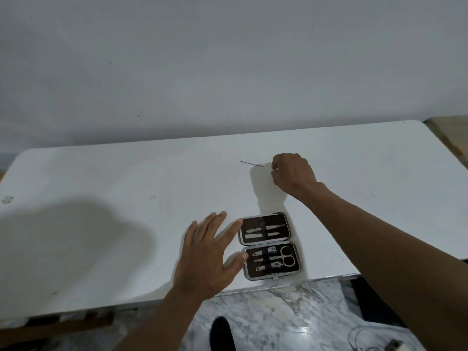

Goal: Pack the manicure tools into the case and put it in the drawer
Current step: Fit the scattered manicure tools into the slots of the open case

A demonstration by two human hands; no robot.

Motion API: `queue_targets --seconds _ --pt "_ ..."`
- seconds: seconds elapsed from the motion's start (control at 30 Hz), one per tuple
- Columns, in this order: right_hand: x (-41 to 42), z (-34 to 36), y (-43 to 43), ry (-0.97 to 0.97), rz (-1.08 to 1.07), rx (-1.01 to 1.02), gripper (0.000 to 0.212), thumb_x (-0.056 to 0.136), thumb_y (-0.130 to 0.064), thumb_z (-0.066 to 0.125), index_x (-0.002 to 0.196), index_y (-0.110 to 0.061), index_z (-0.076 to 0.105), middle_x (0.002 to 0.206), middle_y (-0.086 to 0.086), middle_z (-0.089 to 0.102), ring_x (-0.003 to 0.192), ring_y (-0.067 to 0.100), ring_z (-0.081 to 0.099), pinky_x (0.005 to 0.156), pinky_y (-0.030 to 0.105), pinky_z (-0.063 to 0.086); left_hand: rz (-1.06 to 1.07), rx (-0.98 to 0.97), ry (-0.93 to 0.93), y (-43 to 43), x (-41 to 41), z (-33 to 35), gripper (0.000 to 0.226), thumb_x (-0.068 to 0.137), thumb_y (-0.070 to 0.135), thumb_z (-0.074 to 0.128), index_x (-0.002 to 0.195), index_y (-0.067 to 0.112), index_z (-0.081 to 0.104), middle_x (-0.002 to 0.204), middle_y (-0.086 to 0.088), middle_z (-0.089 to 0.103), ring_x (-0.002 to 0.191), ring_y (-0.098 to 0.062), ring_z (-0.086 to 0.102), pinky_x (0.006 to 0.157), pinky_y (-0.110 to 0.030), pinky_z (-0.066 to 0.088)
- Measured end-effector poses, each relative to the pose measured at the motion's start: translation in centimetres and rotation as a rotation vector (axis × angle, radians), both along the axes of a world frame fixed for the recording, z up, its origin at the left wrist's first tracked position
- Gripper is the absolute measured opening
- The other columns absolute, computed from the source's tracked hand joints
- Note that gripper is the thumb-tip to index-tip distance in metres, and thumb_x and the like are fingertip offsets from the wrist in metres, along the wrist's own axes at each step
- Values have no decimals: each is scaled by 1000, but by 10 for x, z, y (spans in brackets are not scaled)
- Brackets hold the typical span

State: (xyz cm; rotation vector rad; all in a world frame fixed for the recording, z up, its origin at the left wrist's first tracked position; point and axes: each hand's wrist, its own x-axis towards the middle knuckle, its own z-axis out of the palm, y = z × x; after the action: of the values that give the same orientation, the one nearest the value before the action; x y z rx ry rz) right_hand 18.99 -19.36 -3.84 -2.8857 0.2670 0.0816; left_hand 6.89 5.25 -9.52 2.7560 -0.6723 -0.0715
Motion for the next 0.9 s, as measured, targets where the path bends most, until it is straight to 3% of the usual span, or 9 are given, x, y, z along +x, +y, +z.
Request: queue_targets --seconds 0.27,0.4,0.6,0.73,0.9 --pt "34 -4 33 43 53 -17 13 87 -9 54 93 -5 63 96 14 65 88 37 62 66 31 42 -7 -9 31 0 -1 2 66 90 67 34 151 44 23 158 6 30 149 -14 16 120 -45 13" --pt "46 -3 45 55 68 -63 15 86 -6 53 97 -6 64 99 14 65 90 37 63 65 31 41 -9 -27 39 0 0 4 64 92 71 26 150 46 22 159 6 30 149 -15 16 119 -44 9" --pt "64 11 56 132 81 -80 16 86 -7 57 102 -2 55 99 16 60 95 37 60 70 33 40 -12 7 43 -1 2 3 65 92 72 32 150 45 25 157 2 34 147 -20 23 117 -46 10" --pt "71 19 58 208 77 -58 14 84 -7 58 92 -8 47 89 9 48 82 31 49 69 32 39 -20 2 53 -1 3 3 66 90 71 37 150 44 26 157 1 35 145 -21 27 116 -46 11" --pt "70 20 60 234 71 -3 18 81 -9 59 90 -9 43 85 7 48 81 31 48 67 31 38 -20 0 32 0 3 1 66 90 70 35 150 43 26 156 1 35 146 -21 26 115 -48 15"
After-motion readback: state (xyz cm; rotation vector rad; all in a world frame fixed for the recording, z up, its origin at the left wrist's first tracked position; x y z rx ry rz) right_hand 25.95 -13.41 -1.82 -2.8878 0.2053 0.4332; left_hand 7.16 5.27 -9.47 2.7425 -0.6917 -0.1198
